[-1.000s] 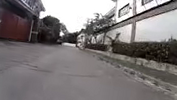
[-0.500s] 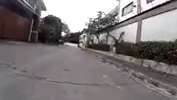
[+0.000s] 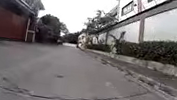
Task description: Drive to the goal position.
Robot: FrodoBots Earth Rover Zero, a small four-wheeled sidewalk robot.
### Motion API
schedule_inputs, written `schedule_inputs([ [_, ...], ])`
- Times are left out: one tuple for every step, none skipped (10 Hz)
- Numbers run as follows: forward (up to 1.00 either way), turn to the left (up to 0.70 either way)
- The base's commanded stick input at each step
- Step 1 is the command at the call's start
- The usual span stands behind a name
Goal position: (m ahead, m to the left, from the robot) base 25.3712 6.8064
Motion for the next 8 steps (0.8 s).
schedule_inputs([
  [1.00, 0.00],
  [1.00, 0.00],
  [1.00, 0.00],
  [1.00, 0.00],
  [1.00, 0.00],
  [1.00, 0.00],
  [1.00, 0.04],
  [1.00, 0.01],
])
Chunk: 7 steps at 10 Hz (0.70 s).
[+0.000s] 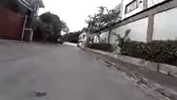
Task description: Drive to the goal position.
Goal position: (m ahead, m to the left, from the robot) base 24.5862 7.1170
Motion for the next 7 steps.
schedule_inputs([
  [1.00, 0.05],
  [1.00, 0.02],
  [1.00, 0.00],
  [1.00, 0.00],
  [1.00, 0.00],
  [1.00, 0.00],
  [1.00, 0.03],
])
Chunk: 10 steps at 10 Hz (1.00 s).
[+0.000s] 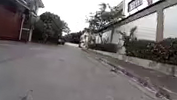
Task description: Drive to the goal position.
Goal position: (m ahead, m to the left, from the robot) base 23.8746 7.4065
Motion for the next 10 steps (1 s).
schedule_inputs([
  [1.00, 0.09],
  [1.00, 0.12],
  [1.00, 0.04],
  [1.00, 0.06],
  [1.00, 0.10],
  [1.00, 0.02],
  [1.00, 0.07],
  [1.00, 0.15],
  [1.00, 0.21],
  [1.00, 0.20],
])
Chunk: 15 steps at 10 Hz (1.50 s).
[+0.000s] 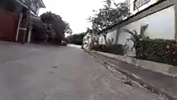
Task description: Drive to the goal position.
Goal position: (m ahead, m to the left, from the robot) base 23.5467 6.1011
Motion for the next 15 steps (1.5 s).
schedule_inputs([
  [1.00, 0.00],
  [1.00, 0.00],
  [1.00, 0.13],
  [1.00, 0.04],
  [1.00, 0.02],
  [1.00, -0.17],
  [1.00, -0.40],
  [1.00, -0.40],
  [1.00, -0.34],
  [1.00, -0.09],
  [1.00, 0.05],
  [1.00, 0.02],
  [1.00, 0.01],
  [1.00, 0.07],
  [1.00, 0.16],
])
